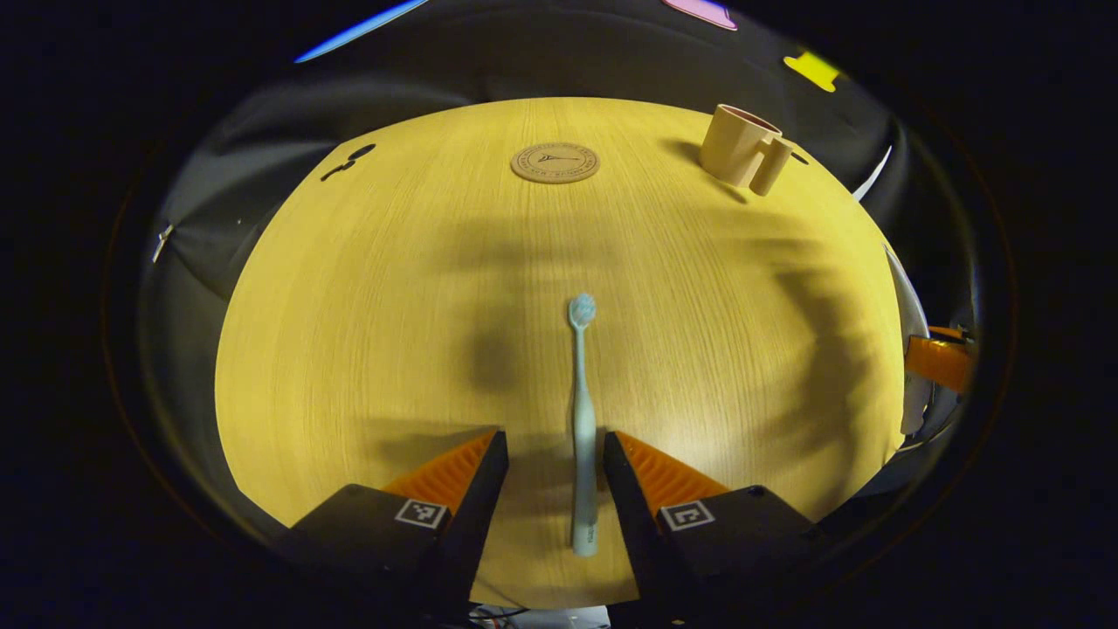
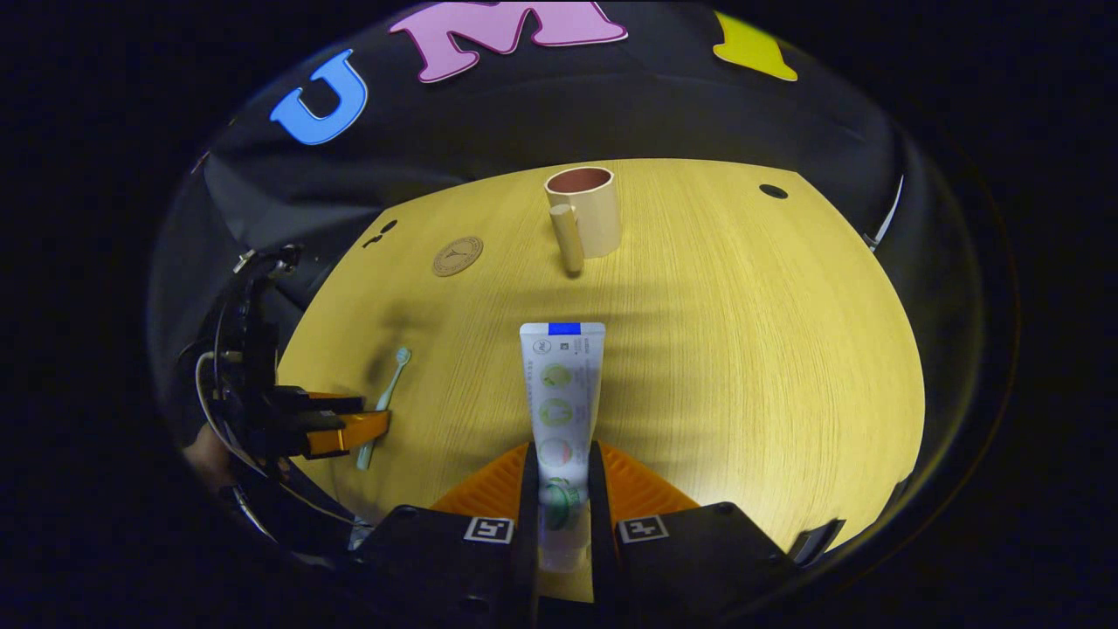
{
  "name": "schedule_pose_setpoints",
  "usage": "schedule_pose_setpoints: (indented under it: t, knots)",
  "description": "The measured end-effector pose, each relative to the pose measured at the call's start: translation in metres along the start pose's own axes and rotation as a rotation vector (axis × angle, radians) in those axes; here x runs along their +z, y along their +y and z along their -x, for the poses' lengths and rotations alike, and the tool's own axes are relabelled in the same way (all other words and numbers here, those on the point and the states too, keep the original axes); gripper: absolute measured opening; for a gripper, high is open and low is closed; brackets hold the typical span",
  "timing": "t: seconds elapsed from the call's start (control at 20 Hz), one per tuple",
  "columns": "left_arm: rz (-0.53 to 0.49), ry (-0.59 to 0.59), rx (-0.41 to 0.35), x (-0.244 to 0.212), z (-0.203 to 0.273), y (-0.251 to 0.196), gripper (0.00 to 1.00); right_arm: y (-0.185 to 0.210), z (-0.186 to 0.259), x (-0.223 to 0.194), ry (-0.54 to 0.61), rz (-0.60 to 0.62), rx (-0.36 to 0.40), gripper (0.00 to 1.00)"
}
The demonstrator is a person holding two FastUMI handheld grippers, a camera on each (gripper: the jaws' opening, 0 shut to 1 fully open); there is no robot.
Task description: Put the toothbrush and toothpaste on the desktop into the cup, then pick up the cup and place it on the coaster on the desktop.
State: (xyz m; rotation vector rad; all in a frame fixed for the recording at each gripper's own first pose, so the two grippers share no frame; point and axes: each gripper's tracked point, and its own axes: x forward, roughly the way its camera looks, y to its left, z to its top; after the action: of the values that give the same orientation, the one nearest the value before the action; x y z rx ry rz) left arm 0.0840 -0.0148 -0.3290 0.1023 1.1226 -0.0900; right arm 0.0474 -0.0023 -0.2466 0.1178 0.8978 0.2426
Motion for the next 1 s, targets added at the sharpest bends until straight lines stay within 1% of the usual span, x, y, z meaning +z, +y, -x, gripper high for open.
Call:
schedule_pose_setpoints:
  t: [0.05, 0.15, 0.25, 0.3, 0.45, 0.55, 0.75, 0.85, 1.0]
  knots:
    - [-0.020, 0.025, -0.010, 0.002, 0.000, -0.001, 0.71, 0.004, 0.000, 0.000, -0.005, -0.015, 0.004, 0.29]
    - [-0.052, 0.069, -0.020, 0.004, -0.001, -0.005, 0.49, 0.005, 0.000, 0.002, -0.012, -0.020, 0.004, 0.29]
    - [-0.071, 0.092, -0.028, 0.003, -0.011, -0.006, 0.21, 0.005, 0.001, 0.006, -0.024, -0.017, 0.002, 0.29]
    - [-0.085, 0.107, -0.031, 0.007, -0.004, -0.007, 0.16, 0.005, 0.002, 0.010, -0.034, -0.022, 0.003, 0.29]
    - [-0.083, 0.112, -0.039, 0.008, -0.004, -0.007, 0.09, 0.002, 0.007, 0.026, -0.064, -0.025, -0.001, 0.28]
    - [-0.070, 0.099, -0.047, 0.009, -0.004, -0.007, 0.07, 0.000, 0.009, 0.039, -0.093, -0.024, -0.008, 0.29]
    - [-0.051, 0.060, -0.056, 0.010, -0.002, -0.007, 0.07, 0.002, 0.016, 0.074, -0.152, -0.006, -0.015, 0.28]
    - [-0.041, 0.021, -0.051, 0.014, 0.003, -0.005, 0.07, 0.005, 0.018, 0.092, -0.187, 0.012, -0.015, 0.29]
    - [-0.016, -0.024, -0.066, 0.019, 0.014, -0.007, 0.06, 0.010, 0.017, 0.130, -0.278, 0.010, -0.008, 0.28]
